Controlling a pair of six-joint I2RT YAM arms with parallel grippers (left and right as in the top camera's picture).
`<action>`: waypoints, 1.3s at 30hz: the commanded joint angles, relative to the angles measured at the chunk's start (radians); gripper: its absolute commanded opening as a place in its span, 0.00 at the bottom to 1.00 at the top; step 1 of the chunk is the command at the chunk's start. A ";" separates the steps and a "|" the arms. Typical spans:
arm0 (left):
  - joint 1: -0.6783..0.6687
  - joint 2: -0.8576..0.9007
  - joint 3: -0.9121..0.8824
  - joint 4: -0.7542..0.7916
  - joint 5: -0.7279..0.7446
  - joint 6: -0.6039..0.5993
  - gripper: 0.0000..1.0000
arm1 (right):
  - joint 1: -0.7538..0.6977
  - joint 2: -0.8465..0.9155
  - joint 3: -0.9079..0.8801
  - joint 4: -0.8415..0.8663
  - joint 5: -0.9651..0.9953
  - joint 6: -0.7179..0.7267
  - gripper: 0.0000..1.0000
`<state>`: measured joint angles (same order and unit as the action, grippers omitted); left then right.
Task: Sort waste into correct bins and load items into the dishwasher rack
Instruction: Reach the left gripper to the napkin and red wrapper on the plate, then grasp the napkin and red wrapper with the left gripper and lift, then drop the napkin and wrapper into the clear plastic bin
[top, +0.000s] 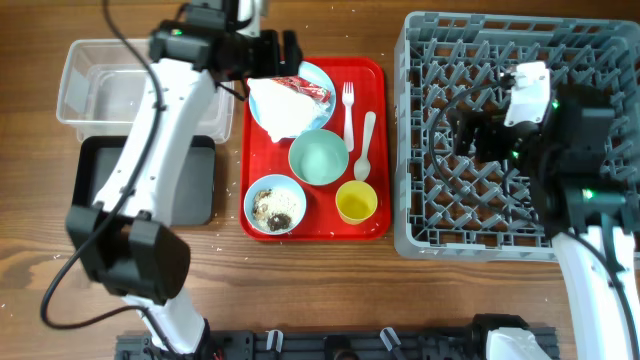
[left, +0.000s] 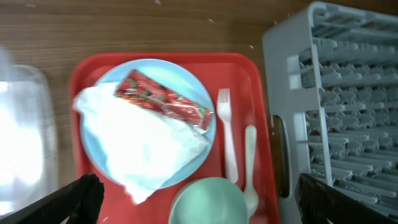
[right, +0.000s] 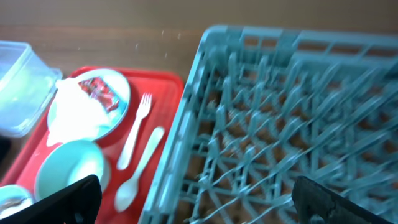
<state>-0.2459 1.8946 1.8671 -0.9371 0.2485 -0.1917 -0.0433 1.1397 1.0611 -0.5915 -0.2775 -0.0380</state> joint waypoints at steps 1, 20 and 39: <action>-0.040 0.053 0.026 0.070 0.029 0.019 1.00 | -0.004 0.063 0.017 -0.027 -0.065 0.115 1.00; -0.079 0.460 0.002 0.203 -0.341 -0.415 0.79 | -0.004 0.082 0.017 -0.082 -0.061 0.119 1.00; 0.209 0.031 0.222 -0.147 -0.321 -0.287 0.04 | -0.004 0.082 0.017 -0.089 -0.061 0.117 1.00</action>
<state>-0.1715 1.9579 2.0850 -1.0256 -0.0631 -0.4866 -0.0433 1.2201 1.0611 -0.6838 -0.3218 0.0677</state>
